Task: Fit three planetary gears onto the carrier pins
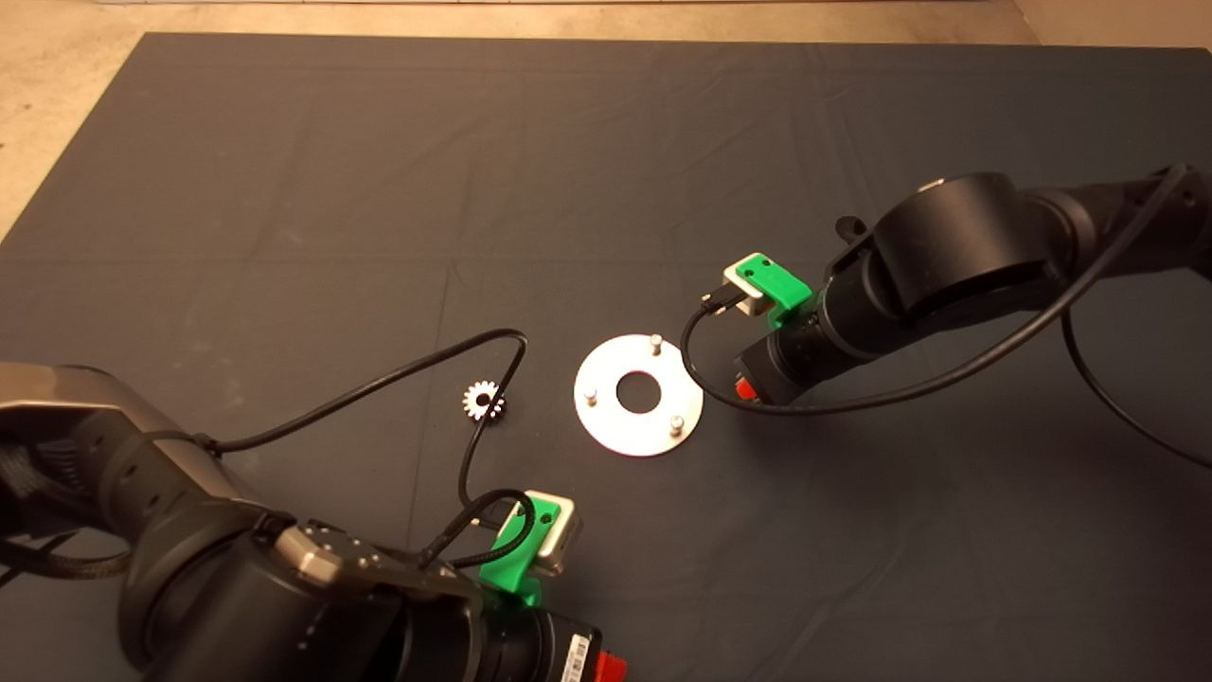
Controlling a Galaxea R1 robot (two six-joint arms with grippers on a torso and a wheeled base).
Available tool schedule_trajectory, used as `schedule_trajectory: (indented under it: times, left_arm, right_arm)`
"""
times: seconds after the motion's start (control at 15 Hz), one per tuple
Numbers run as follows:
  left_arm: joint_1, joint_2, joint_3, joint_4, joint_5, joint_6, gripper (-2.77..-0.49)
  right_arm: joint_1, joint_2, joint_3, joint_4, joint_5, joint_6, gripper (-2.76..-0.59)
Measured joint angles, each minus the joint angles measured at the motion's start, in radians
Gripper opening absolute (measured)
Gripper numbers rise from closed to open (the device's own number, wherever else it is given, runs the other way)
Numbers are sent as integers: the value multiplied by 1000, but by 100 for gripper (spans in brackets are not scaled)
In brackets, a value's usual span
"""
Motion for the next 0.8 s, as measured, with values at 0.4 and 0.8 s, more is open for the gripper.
schedule_trajectory:
  times: [0.4,0.8]
  left_arm:
    - [0,0,0,0,0,0,-118]
    - [0,-2,0,0,0,0,-118]
  right_arm:
    - [11,151,1,43,-5,4,-238]
    - [11,217,-10,48,-4,11,-238]
